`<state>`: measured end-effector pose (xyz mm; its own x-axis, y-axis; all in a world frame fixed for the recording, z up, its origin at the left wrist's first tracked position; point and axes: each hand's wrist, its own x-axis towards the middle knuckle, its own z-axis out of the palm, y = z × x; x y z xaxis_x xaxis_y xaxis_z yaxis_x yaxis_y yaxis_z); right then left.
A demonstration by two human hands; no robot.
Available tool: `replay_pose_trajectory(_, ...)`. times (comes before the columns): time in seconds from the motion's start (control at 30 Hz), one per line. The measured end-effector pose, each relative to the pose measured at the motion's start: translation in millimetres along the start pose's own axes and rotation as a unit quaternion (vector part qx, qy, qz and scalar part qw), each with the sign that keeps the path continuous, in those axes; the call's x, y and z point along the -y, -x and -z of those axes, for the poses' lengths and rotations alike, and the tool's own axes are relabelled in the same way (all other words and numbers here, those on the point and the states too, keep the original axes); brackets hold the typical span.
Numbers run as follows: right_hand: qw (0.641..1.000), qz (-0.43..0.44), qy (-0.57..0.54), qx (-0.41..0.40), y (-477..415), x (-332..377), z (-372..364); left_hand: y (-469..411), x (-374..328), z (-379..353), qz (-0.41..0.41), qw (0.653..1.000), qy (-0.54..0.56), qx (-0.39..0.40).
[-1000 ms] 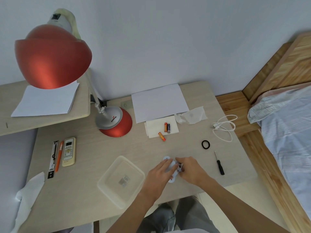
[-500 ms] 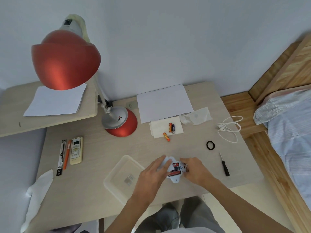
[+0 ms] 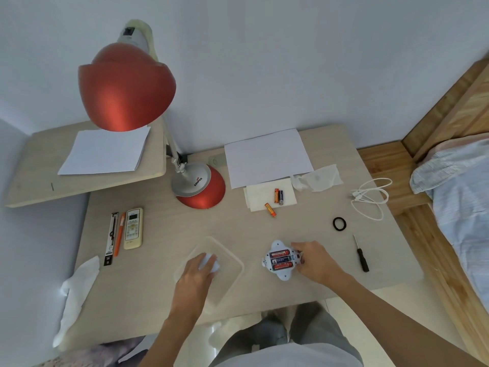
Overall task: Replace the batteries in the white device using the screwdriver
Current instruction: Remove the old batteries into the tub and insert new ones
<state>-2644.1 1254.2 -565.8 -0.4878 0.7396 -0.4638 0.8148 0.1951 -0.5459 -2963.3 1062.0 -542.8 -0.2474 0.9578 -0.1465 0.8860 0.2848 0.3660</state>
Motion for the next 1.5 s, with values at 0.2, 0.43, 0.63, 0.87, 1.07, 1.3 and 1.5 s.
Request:
replay_pose_trajectory(0.2, 1.0, -0.007, 0.004, 0.005, 3, 2, -1, -4, 5, -17, 0.027, 0.999, 0.017, 0.022)
replay_pose_trajectory(0.43, 1.0, -0.011, 0.011, 0.01, 4, 6, 1, -8, 18, -35, 0.076, 0.996, 0.002, 0.049)
replay_pose_trajectory(0.63, 1.0, -0.018, 0.009, 0.013, 5, 7, 0, -12, -20, 1, 0.053, 0.998, 0.027, -0.029)
replay_pose_trajectory(0.87, 1.0, -0.024, 0.018, 0.007, 8, 9, -2, -38, -101, 13, -0.169, 0.984, 0.024, -0.045)
replay_pose_trajectory(1.07, 1.0, 0.0, 0.028, -0.004, 8, 10, -1, -62, -127, -23, -0.314, 0.941, -0.086, 0.095)
replay_pose_trajectory(1.3, 0.999, 0.022, 0.034, -0.012, 9, 13, 1, -80, -120, -34, -0.347, 0.915, -0.14, 0.148)
replay_pose_trajectory(1.5, 0.999, 0.017, 0.038, -0.009, 9, 12, 0, -94, -119, -30, -0.35, 0.908, -0.151, 0.172)
